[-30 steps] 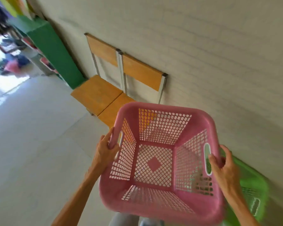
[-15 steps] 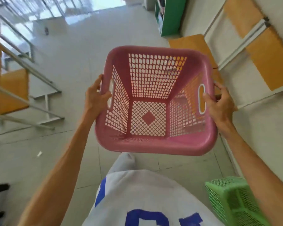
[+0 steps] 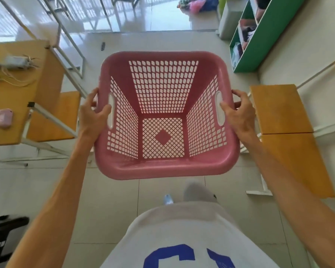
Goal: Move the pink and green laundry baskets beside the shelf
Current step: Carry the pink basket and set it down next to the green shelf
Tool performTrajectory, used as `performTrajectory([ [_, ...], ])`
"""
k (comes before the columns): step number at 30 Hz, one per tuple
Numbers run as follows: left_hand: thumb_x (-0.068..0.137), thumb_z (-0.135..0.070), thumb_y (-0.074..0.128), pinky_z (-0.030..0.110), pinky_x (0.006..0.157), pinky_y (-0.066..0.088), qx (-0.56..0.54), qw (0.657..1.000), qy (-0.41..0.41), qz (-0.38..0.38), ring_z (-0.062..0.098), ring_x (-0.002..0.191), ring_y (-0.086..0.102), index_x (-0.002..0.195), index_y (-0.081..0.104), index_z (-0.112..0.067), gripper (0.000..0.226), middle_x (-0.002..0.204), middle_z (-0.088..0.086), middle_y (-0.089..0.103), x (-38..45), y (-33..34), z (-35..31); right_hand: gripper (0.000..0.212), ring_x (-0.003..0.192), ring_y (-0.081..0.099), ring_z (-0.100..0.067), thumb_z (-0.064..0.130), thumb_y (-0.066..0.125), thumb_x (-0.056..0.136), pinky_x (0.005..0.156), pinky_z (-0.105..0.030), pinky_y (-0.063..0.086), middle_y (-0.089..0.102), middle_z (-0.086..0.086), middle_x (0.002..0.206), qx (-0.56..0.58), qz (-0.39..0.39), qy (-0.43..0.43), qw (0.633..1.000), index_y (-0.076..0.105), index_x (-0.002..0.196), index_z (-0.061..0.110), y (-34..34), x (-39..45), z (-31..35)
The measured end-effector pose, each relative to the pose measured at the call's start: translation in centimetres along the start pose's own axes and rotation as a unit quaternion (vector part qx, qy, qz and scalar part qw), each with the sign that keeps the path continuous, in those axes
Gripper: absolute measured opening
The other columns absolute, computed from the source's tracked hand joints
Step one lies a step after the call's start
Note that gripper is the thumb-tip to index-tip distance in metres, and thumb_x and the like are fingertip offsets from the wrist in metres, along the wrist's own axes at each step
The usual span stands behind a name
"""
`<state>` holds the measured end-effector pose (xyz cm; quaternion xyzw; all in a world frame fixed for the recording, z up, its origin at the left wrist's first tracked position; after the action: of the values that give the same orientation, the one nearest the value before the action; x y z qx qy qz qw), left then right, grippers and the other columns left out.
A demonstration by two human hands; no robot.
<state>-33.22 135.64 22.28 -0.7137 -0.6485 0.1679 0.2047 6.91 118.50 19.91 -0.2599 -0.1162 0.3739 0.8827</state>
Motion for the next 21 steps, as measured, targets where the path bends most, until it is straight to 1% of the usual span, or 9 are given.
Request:
performTrajectory([
  [3, 0.088, -0.017, 0.063, 0.047, 0.072, 0.063, -0.004, 1.000, 0.009, -0.003, 0.022, 0.087, 0.074, 0.144, 0.048, -0.022, 0.057, 0.108, 0.003, 0.069, 4.6, 1.0, -0.1, 0.053, 0.071, 0.071, -0.008, 0.043, 0.064, 0.089, 0.066, -0.032, 0.063, 0.063, 0.015, 0.083, -0.002, -0.004, 0.002, 1.000, 0.050, 0.135, 0.021, 1.6, 4.2, 1.1],
  [6, 0.088, -0.020, 0.061, 0.049, 0.075, 0.062, -0.010, 1.000, 0.014, 0.001, 0.029, 0.092, 0.072, 0.144, 0.048, -0.021, 0.058, 0.120, 0.013, 0.066, 9.5, 3.3, -0.7, 0.054, 0.070, 0.072, -0.009, 0.043, 0.066, 0.088, 0.066, -0.035, 0.063, 0.064, 0.015, 0.083, -0.001, -0.011, 0.015, 1.000, 0.051, 0.134, 0.021, 2.5, 8.8, 1.2],
  [9, 0.087, -0.025, 0.062, 0.052, 0.076, 0.061, -0.016, 1.000, 0.012, 0.022, 0.031, 0.095, 0.071, 0.144, 0.047, -0.024, 0.058, 0.123, 0.014, 0.064, 15.1, 6.6, -1.6, 0.054, 0.071, 0.073, -0.011, 0.044, 0.066, 0.086, 0.067, -0.037, 0.063, 0.066, 0.013, 0.084, 0.003, -0.016, 0.031, 0.999, 0.051, 0.134, 0.022, 3.1, 13.9, 0.6],
  [11, 0.088, -0.025, 0.063, 0.053, 0.076, 0.061, -0.019, 0.999, 0.011, 0.040, 0.031, 0.093, 0.072, 0.144, 0.046, -0.024, 0.059, 0.119, 0.012, 0.065, 19.2, 9.2, -2.5, 0.054, 0.070, 0.073, -0.011, 0.043, 0.067, 0.087, 0.066, -0.036, 0.063, 0.066, 0.012, 0.084, 0.007, -0.025, 0.043, 0.999, 0.051, 0.134, 0.022, 3.3, 17.7, 0.2],
  [14, 0.092, -0.017, 0.062, 0.051, 0.075, 0.062, -0.022, 0.998, 0.011, 0.059, 0.031, 0.088, 0.072, 0.144, 0.047, -0.021, 0.055, 0.106, 0.005, 0.063, 26.0, 13.7, -5.0, 0.053, 0.069, 0.073, -0.012, 0.042, 0.068, 0.087, 0.065, -0.037, 0.063, 0.066, 0.011, 0.083, 0.008, -0.039, 0.065, 0.997, 0.052, 0.133, 0.021, 3.3, 24.7, 0.1],
  [16, 0.093, -0.015, 0.061, 0.048, 0.076, 0.062, -0.024, 0.997, 0.018, 0.068, 0.030, 0.088, 0.072, 0.145, 0.046, -0.020, 0.054, 0.105, 0.003, 0.061, 30.3, 16.7, -7.1, 0.052, 0.070, 0.073, -0.014, 0.042, 0.068, 0.085, 0.066, -0.039, 0.063, 0.065, 0.012, 0.082, 0.007, -0.055, 0.075, 0.996, 0.054, 0.131, 0.022, 3.1, 29.2, 0.3],
  [18, 0.094, -0.016, 0.061, 0.043, 0.074, 0.062, -0.023, 0.996, 0.023, 0.081, 0.027, 0.084, 0.071, 0.145, 0.046, -0.020, 0.054, 0.101, 0.001, 0.061, 34.5, 19.4, -8.9, 0.051, 0.070, 0.072, -0.012, 0.043, 0.068, 0.085, 0.067, -0.036, 0.063, 0.063, 0.016, 0.082, 0.000, -0.069, 0.082, 0.994, 0.054, 0.130, 0.023, 2.8, 33.2, 0.4],
  [19, 0.094, -0.017, 0.061, 0.038, 0.071, 0.062, -0.023, 0.996, 0.025, 0.087, 0.025, 0.082, 0.071, 0.145, 0.046, -0.020, 0.053, 0.100, 0.000, 0.062, 36.4, 20.7, -9.5, 0.051, 0.070, 0.071, -0.011, 0.042, 0.067, 0.086, 0.066, -0.033, 0.062, 0.062, 0.017, 0.082, -0.004, -0.073, 0.085, 0.994, 0.054, 0.131, 0.023, 2.6, 35.0, 0.6],
  [21, 0.094, -0.018, 0.061, 0.024, 0.062, 0.060, -0.021, 0.995, 0.035, 0.092, 0.017, 0.078, 0.070, 0.144, 0.047, -0.021, 0.053, 0.103, 0.003, 0.062, 40.4, 23.1, -10.8, 0.051, 0.070, 0.071, -0.008, 0.044, 0.067, 0.085, 0.062, -0.027, 0.060, 0.063, 0.017, 0.083, -0.004, -0.086, 0.086, 0.993, 0.054, 0.131, 0.023, 2.2, 38.4, 1.0],
])
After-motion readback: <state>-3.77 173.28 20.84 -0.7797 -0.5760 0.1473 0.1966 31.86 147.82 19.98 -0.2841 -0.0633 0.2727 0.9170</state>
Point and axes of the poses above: each hand's wrist, its own x-axis towards the middle knuckle, its own y-axis out of the palm, z = x × y, the point moved 6 cm from there along x, towards the middle knuckle
